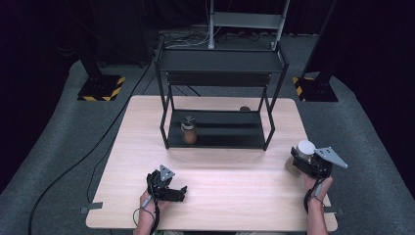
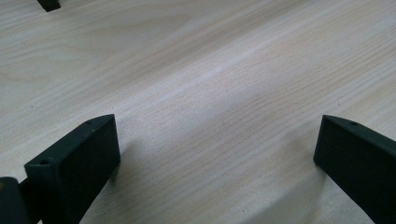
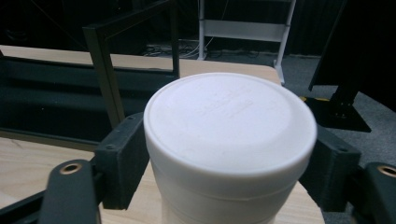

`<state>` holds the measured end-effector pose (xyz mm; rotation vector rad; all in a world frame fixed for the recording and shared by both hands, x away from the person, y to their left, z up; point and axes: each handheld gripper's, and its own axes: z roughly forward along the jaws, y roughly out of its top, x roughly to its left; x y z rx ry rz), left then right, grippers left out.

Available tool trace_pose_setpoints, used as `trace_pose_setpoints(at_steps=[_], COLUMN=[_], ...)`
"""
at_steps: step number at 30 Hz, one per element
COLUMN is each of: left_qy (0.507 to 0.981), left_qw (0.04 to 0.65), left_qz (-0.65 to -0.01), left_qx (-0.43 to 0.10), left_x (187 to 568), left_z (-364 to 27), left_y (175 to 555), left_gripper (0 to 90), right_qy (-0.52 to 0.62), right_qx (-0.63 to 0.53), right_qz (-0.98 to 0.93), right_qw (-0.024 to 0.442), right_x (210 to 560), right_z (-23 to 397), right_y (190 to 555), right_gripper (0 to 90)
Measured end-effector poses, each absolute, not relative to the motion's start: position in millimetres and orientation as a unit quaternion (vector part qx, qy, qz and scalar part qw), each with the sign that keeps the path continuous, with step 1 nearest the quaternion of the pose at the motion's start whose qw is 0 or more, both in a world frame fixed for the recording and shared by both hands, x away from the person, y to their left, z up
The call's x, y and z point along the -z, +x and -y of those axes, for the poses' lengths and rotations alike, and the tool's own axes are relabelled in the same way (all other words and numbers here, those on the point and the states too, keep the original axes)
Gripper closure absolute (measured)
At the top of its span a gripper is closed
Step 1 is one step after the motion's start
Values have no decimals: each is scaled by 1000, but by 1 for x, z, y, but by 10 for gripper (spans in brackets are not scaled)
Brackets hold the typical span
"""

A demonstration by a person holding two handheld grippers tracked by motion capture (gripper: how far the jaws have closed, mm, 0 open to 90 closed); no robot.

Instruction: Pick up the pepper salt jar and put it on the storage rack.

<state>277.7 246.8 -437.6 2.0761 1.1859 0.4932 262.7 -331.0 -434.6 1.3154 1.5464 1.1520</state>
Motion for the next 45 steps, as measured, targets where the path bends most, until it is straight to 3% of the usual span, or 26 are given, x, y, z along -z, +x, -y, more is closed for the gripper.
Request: trace_pose_setpoints(at_steps=[6, 45], left_qy=[799, 799], left_qw=[343, 343], left_qz=[-456, -456], left_qx=[-190, -190], left_x=[438, 438], left_z=[-247, -247], left_y=[278, 278], left_gripper=[0, 0], right_qy=[514, 481], right_qx=[-462, -490], right_qz=[-605, -617], right_qw=[396, 385], right_x=[438, 431], right_z=[334, 330], right_y=[260, 255], right_gripper=[324, 330])
